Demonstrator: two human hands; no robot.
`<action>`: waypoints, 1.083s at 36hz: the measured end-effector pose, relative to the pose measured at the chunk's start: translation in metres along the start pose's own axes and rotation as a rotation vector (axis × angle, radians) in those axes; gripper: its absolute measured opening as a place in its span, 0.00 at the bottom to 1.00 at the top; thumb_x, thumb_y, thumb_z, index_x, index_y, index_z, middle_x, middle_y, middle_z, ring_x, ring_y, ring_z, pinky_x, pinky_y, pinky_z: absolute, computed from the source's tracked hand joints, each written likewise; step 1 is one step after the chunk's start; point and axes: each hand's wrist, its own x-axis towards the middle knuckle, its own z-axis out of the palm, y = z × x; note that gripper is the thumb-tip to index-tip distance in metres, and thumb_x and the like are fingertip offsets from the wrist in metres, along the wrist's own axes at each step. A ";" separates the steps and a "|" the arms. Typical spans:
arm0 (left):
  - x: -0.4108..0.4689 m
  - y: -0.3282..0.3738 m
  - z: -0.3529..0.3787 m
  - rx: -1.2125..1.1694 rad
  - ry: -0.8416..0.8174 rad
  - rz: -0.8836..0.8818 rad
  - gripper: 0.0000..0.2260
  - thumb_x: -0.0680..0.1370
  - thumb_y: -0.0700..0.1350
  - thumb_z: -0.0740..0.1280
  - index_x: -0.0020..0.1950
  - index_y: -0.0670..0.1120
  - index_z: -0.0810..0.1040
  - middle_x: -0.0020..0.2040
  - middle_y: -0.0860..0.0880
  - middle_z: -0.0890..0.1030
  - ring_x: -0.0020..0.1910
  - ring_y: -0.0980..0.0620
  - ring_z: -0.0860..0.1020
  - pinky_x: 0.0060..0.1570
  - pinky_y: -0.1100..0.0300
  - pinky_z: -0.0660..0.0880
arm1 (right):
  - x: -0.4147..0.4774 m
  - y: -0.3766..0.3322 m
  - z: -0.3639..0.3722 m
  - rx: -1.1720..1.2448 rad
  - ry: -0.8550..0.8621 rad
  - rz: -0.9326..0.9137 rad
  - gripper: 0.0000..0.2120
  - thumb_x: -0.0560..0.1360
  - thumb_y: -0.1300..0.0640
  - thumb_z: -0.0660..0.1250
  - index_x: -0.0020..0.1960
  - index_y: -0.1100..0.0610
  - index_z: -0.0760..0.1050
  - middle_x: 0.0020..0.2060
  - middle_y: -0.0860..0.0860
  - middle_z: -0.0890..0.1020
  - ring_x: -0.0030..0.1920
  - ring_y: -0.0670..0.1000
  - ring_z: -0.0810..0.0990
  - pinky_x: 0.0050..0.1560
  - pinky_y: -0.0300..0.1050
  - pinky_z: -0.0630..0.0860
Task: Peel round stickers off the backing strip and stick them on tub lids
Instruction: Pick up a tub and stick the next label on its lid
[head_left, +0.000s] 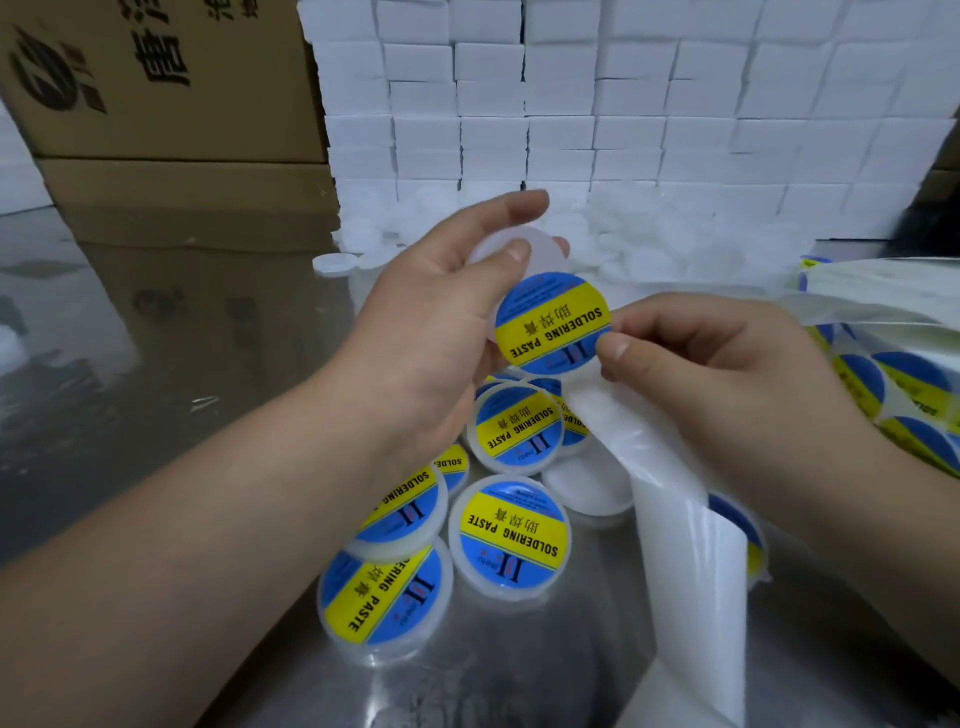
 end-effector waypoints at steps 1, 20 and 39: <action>0.000 0.000 0.000 -0.036 -0.019 -0.026 0.12 0.79 0.37 0.58 0.49 0.50 0.78 0.47 0.45 0.84 0.37 0.49 0.82 0.37 0.55 0.80 | 0.000 -0.001 0.000 0.019 0.010 -0.003 0.11 0.71 0.59 0.67 0.34 0.46 0.81 0.27 0.42 0.81 0.29 0.38 0.76 0.31 0.30 0.71; -0.003 -0.012 0.000 -0.082 -0.220 -0.018 0.12 0.65 0.47 0.63 0.47 0.49 0.77 0.43 0.48 0.84 0.41 0.50 0.82 0.45 0.53 0.79 | 0.002 0.000 -0.001 -0.018 0.041 0.025 0.08 0.71 0.56 0.68 0.37 0.43 0.82 0.27 0.44 0.80 0.29 0.40 0.75 0.32 0.35 0.73; -0.006 -0.015 0.002 0.010 -0.195 0.042 0.11 0.77 0.37 0.62 0.46 0.53 0.78 0.45 0.51 0.84 0.44 0.52 0.82 0.46 0.55 0.78 | 0.003 0.001 -0.001 -0.087 0.069 0.023 0.13 0.72 0.54 0.68 0.30 0.43 0.81 0.25 0.43 0.80 0.26 0.39 0.73 0.28 0.31 0.70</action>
